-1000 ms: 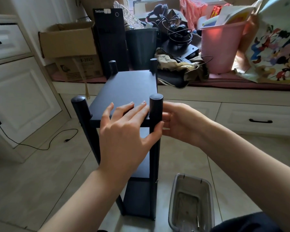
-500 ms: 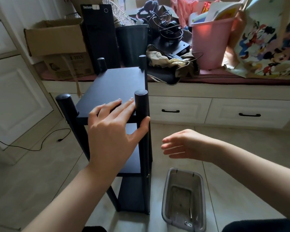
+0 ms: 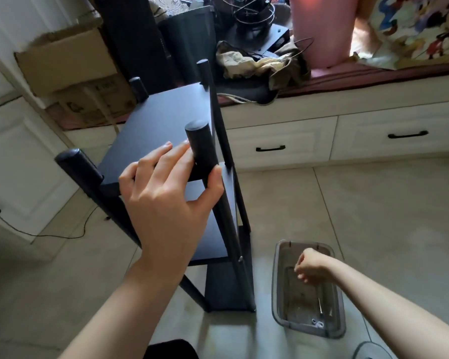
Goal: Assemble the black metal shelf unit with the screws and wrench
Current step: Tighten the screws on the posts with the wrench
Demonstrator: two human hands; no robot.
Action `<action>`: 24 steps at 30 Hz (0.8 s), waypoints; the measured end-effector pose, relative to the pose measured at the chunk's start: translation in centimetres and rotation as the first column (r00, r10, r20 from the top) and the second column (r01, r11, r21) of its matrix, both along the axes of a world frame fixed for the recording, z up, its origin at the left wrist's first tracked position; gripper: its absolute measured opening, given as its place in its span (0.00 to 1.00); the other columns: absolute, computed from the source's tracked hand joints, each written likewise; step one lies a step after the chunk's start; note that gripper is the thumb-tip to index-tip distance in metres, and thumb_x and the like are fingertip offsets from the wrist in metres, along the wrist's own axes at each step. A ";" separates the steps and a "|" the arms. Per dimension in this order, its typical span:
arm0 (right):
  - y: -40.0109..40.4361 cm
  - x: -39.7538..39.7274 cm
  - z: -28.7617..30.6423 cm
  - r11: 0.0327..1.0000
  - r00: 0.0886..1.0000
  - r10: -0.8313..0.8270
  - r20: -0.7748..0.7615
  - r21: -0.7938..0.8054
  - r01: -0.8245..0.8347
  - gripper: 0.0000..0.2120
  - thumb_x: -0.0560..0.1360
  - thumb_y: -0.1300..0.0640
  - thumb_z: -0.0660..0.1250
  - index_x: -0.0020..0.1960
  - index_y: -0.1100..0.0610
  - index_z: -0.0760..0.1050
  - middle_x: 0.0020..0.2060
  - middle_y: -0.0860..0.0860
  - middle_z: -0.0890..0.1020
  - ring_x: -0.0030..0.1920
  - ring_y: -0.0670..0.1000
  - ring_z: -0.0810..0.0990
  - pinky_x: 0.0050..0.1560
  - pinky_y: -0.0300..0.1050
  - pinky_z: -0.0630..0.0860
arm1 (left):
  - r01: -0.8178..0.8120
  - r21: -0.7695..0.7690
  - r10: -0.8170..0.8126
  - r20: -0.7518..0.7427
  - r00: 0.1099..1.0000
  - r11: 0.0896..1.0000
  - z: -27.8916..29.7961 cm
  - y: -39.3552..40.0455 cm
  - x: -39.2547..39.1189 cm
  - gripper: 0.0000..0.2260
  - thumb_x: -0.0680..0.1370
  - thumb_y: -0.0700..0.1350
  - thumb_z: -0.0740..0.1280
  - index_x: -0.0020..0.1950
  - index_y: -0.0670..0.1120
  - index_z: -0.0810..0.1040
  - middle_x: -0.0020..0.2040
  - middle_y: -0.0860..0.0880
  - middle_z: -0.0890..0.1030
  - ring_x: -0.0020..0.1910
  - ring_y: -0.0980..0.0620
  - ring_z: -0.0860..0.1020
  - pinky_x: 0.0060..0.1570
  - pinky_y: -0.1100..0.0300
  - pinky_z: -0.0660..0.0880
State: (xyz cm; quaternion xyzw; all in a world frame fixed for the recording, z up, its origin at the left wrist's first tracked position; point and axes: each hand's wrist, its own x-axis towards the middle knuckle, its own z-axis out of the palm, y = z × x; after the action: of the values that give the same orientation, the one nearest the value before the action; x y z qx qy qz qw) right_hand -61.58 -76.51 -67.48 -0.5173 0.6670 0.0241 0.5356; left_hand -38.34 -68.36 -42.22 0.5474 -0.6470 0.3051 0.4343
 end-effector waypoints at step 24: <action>3.3 0.0 -13.2 0.604 0.434 0.665 -0.607 0.096 -0.791 0.19 0.80 0.66 0.55 0.69 0.59 0.71 0.68 0.58 0.74 0.67 0.60 0.73 0.63 0.52 0.70 | 0.006 0.018 -0.006 0.011 1.000 1.000 -0.4 -0.9 -0.6 0.19 0.82 0.54 0.65 0.54 0.39 0.85 0.55 0.45 0.84 0.58 0.41 0.81 0.60 0.36 0.71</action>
State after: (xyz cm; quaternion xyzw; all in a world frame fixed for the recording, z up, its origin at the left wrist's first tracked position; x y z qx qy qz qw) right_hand -61.56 -73.16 -80.71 -0.7709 0.5046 0.3439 0.1812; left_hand -38.93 -69.27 -42.58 0.5475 -0.6538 0.3011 0.4267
